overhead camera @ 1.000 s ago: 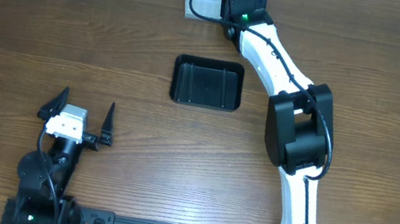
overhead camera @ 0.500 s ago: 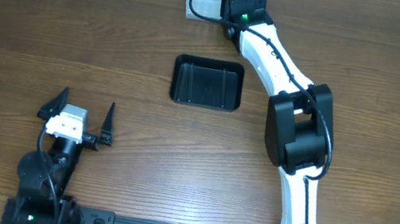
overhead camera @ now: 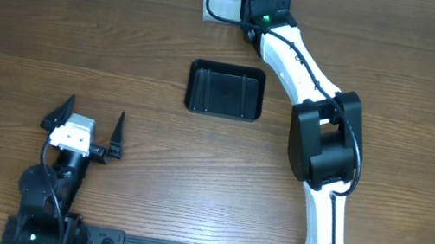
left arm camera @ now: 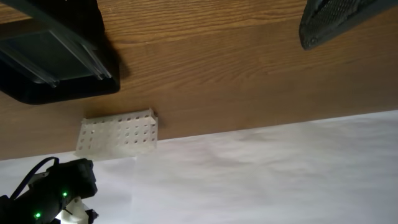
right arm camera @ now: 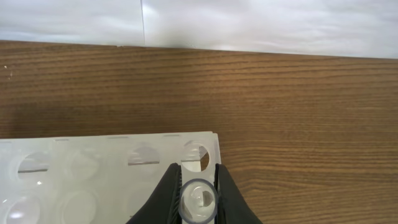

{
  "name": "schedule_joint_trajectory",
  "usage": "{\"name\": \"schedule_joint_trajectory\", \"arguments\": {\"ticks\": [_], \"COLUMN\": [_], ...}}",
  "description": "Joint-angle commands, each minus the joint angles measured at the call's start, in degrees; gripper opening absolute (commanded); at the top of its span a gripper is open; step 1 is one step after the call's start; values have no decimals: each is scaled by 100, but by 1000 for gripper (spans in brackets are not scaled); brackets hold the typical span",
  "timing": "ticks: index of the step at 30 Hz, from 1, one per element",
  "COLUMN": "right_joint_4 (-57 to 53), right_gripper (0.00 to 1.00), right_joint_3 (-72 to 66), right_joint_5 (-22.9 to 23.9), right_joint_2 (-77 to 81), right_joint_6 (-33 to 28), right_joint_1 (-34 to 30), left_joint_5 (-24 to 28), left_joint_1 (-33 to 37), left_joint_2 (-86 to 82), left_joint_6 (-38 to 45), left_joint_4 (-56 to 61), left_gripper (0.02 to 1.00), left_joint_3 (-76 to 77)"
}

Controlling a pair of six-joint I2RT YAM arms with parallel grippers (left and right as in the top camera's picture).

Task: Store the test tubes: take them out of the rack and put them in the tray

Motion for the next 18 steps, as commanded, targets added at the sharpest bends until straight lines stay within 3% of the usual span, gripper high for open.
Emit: {"name": "schedule_joint_trajectory", "arguments": {"ticks": [1, 18], "right_joint_4": [-94, -289], "right_gripper": [51, 36], "right_joint_3": [46, 46], "right_joint_5": [149, 146], "right_joint_2": [-295, -1860], "right_joint_6": [9, 9], "right_joint_1": [-24, 111], "left_joint_5": [50, 50], "left_joint_1": [26, 26], "left_joint_2": [-35, -35], "left_joint_6": [44, 42], "left_joint_4": [0, 0], "left_gripper": [1000, 1000], "left_joint_3": [-35, -35]}}
